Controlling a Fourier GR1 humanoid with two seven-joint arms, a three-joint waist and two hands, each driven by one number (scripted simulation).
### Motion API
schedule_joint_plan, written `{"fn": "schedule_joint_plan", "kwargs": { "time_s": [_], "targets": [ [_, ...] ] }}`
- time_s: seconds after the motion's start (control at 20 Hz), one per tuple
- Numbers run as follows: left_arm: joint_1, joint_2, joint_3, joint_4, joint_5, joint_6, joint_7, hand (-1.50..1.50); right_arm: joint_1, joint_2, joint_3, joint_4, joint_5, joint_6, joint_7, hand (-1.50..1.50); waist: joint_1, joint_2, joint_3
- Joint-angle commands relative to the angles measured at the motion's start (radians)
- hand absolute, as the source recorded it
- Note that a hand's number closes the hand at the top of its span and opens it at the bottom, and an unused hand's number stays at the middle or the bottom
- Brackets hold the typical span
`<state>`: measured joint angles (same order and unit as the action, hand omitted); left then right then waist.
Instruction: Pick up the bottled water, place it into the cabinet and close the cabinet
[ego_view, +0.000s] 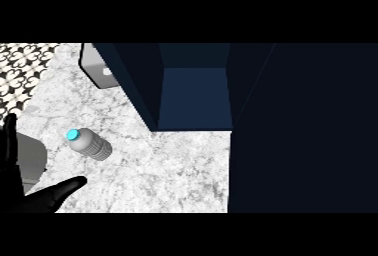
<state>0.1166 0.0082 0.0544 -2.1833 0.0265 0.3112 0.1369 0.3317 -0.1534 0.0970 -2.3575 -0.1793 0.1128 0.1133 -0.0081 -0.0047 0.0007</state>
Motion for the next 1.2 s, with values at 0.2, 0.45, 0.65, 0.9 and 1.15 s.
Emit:
{"fn": "schedule_joint_plan", "kwargs": {
  "time_s": [0.2,0.45,0.65,0.9,1.15],
  "targets": [
    [0.147,-0.008,-0.151,-0.172,-0.059,0.111,0.052,-1.50,0.201,-0.013,-0.055,-0.096,-0.087,0.116,-0.042,-1.50,0.003,0.002,0.000],
    [0.213,-0.008,-0.227,-0.232,-0.088,0.149,0.068,-1.50,0.325,0.017,-0.027,-0.189,-0.075,0.141,-0.085,-1.50,-0.003,0.000,0.000],
    [0.318,-0.008,-0.267,-0.256,-0.074,0.152,-0.002,-1.50,0.342,0.021,-0.038,-0.215,-0.083,0.142,-0.059,-1.50,0.002,0.000,-0.001],
    [0.318,-0.008,-0.299,-0.219,-0.099,0.162,-0.025,-1.50,0.342,0.022,-0.029,-0.255,-0.075,0.135,-0.020,-1.50,0.006,0.002,-0.001],
    [0.226,-0.008,-0.169,-0.104,-0.024,0.146,-0.026,-1.50,0.421,0.015,-0.010,-0.298,-0.057,0.183,-0.065,-1.50,-0.006,0.003,-0.002]
  ]
}}
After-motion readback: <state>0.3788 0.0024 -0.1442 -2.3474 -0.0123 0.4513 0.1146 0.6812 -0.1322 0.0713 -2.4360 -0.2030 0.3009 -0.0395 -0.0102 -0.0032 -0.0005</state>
